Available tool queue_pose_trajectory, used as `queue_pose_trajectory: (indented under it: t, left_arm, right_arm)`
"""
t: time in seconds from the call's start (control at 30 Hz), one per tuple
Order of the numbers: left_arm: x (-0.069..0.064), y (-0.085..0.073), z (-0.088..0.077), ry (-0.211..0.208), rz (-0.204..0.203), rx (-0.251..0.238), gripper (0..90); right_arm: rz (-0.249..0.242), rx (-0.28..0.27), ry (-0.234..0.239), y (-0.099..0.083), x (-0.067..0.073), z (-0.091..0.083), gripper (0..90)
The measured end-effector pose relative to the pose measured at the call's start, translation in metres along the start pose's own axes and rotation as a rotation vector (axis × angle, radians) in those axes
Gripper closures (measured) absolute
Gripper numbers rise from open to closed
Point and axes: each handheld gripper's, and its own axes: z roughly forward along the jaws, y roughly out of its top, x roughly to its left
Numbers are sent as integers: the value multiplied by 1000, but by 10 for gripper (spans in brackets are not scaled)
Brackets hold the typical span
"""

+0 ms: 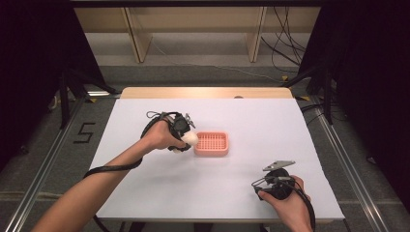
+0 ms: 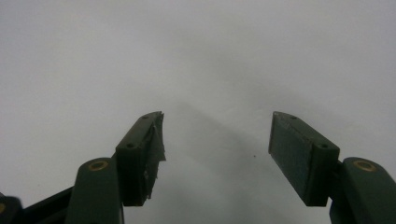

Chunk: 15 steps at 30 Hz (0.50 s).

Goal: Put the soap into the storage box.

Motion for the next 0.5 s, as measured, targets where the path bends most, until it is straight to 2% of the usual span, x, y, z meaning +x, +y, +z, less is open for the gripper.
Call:
queue_pose_trajectory:
  t: [0.1,0.37,0.5]
  left_arm:
    - [0,2,0,3,20,-5,490]
    - [0,5,1,3,14,-14,490]
    - [1,7,2,3,26,-19,490]
  right_arm:
    - [2,-1,-1,0,0,0,362]
    - [0,-1,1,0,0,0,362]
    - [1,-2,-1,0,0,0,362]
